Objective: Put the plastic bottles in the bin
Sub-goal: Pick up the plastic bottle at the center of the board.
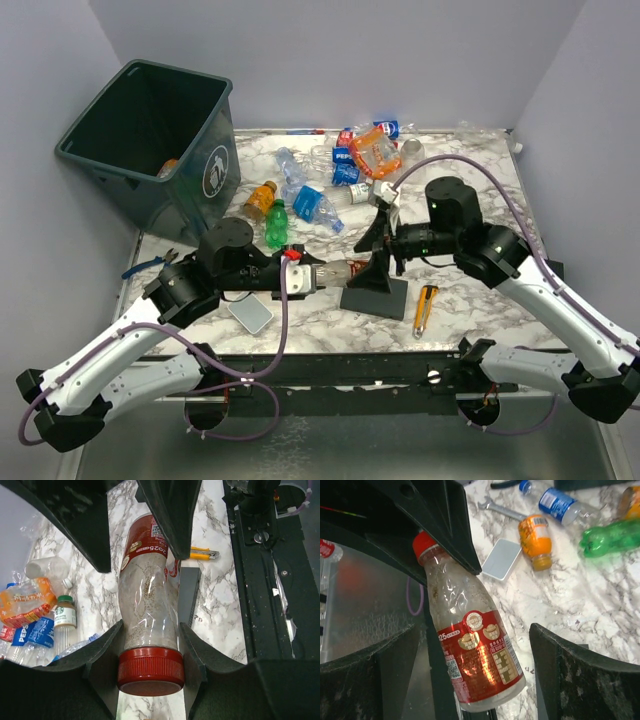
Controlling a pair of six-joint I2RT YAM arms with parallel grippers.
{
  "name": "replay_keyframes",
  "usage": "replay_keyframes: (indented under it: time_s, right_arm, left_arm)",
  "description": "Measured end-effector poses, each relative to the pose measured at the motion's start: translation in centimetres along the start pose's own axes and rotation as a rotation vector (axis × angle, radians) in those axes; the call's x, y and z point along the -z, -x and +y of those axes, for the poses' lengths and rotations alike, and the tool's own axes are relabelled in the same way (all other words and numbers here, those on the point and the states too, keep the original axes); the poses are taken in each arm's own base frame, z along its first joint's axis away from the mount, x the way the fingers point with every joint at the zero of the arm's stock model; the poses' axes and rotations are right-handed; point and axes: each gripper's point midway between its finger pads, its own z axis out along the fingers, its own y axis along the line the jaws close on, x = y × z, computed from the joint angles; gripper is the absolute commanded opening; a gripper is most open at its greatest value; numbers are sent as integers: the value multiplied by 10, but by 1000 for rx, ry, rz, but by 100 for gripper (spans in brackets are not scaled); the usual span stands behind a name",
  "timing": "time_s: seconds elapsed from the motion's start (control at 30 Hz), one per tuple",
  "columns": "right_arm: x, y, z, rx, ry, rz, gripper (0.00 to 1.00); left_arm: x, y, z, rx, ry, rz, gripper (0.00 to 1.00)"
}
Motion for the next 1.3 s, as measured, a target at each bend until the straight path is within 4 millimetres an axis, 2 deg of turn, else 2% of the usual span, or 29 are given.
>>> replay_keyframes:
  time_s: [0.23, 0.3, 0.37, 0.5, 0.63, 0.67, 0.7, 0.83, 0.87, 0.93, 1.0, 1.03, 1.07, 1.1, 1.3]
  right_arm:
    - [-17, -36, -3, -14, 12, 149, 86]
    - [-20, -47, -7, -7, -17, 193, 78]
    - [-21, -53, -10, 5, -41, 220, 66]
    - [-21, -54, -11, 64, -53, 225, 43]
    - [-18, -57, -6, 139, -36, 209, 30]
    - [-19, -59, -6, 143, -37, 210, 28]
    - [-16, -58, -5, 149, -41, 193, 25]
    - [-14, -57, -8, 163, -79, 132, 17]
    - [-13, -56, -8, 165, -86, 112, 16]
    - [-12, -53, -9, 160, -106, 70, 13]
    - [-10, -42, -13, 139, -152, 2, 11]
    - [-9, -36, -15, 134, -171, -32, 10]
    - [-8, -30, -16, 132, -182, -61, 10]
    - [-7, -25, -17, 129, -191, -87, 9]
    - [-1, -6, -29, 110, -278, -198, 7]
  left_arm:
    - [-8, 13, 6, -40, -38, -24, 0]
    - [-11, 15, 5, -31, -57, -28, 0]
    - [-14, 15, 4, -22, -72, -31, 0]
    - [-19, 16, 4, 7, -79, -55, 0]
    - [-23, 17, -1, 49, -99, -85, 2]
    - [-24, 18, -1, 50, -102, -92, 10]
    - [-25, 19, -1, 50, -103, -99, 23]
    - [-28, 20, 0, 38, -97, -122, 51]
    - [-29, 22, 1, 33, -92, -131, 57]
    - [-30, 28, 6, 22, -73, -154, 61]
    - [-29, 37, 16, -1, -27, -186, 69]
    - [-27, 43, 23, -14, 1, -206, 78]
    - [-26, 49, 26, -23, 19, -223, 93]
    - [-24, 56, 30, -37, 37, -246, 98]
    - [-18, 76, 46, -23, 122, -319, 99]
